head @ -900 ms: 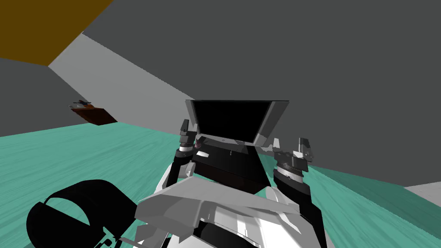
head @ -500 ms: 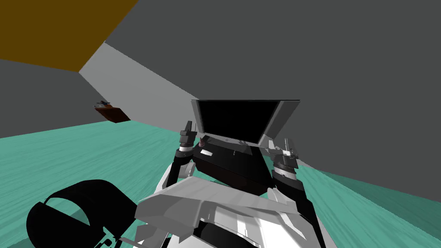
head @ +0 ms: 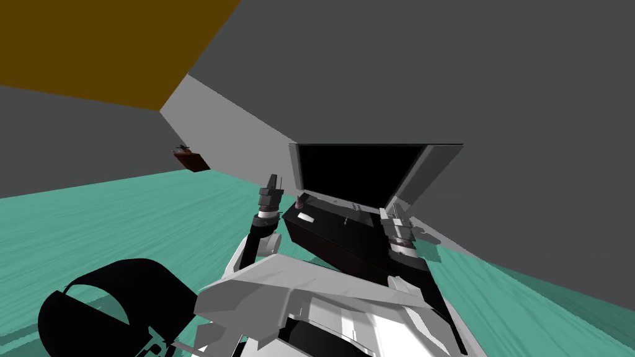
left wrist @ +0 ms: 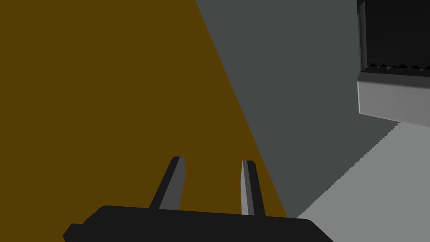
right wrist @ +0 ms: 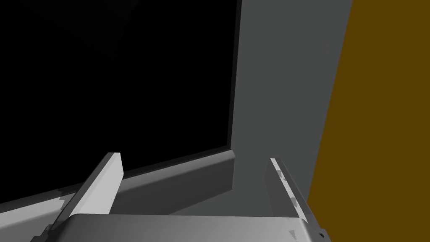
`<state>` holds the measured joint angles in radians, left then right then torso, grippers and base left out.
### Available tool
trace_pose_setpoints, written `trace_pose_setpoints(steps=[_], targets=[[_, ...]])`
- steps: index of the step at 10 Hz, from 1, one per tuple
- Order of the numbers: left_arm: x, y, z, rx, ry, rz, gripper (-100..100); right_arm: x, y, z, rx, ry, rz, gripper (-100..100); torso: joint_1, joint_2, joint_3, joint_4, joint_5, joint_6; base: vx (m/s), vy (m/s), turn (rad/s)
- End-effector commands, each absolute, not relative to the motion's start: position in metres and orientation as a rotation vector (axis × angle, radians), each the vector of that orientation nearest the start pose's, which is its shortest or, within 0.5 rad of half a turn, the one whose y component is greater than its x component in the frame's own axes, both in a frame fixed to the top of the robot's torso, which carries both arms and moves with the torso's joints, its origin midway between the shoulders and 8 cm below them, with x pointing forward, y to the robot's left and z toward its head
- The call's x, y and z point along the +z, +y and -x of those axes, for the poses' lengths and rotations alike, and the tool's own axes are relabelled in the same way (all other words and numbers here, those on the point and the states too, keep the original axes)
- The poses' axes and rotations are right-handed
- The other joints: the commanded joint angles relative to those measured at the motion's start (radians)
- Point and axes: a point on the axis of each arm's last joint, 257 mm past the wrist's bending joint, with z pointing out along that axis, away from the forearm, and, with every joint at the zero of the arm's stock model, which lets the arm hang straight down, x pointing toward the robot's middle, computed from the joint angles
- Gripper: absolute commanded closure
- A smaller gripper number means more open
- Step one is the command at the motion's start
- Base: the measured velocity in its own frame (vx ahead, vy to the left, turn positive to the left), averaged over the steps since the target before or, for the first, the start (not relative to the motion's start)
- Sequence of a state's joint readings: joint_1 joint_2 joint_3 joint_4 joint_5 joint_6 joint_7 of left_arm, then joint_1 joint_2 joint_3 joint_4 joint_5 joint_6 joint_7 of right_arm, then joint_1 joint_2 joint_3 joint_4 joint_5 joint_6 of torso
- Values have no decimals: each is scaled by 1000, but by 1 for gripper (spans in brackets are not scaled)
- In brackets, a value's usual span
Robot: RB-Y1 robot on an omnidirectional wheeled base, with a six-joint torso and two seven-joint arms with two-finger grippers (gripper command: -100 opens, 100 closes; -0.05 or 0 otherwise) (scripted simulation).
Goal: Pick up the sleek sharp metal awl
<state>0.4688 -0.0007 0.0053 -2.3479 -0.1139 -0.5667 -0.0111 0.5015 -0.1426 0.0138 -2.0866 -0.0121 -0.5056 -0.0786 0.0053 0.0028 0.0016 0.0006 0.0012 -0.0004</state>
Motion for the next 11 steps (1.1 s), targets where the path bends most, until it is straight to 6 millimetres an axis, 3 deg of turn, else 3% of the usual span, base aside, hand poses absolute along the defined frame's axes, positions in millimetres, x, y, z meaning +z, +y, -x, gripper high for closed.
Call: trace_pose_setpoints(steps=[1,5,6,11], targets=[[74,256,-320,-1259,567,451,0,-80,-277,-381,1314,876,-768,-100,0,0,0,0,0,0,-28,67,83],[74,256,-320,-1259,567,451,0,-165,-288,-403,1170,1134,-792,-100,1,0,0,0,0,0,-34,100,260],[74,256,-320,-1259,567,451,0,-170,-289,-403,1166,1140,-800,-100,2,0,0,0,0,0,-18,86,64],[74,256,-320,-1258,567,451,0,-231,-307,-411,1037,1325,-796,-100,-3,-1,0,0,0,1,-9,64,154]])
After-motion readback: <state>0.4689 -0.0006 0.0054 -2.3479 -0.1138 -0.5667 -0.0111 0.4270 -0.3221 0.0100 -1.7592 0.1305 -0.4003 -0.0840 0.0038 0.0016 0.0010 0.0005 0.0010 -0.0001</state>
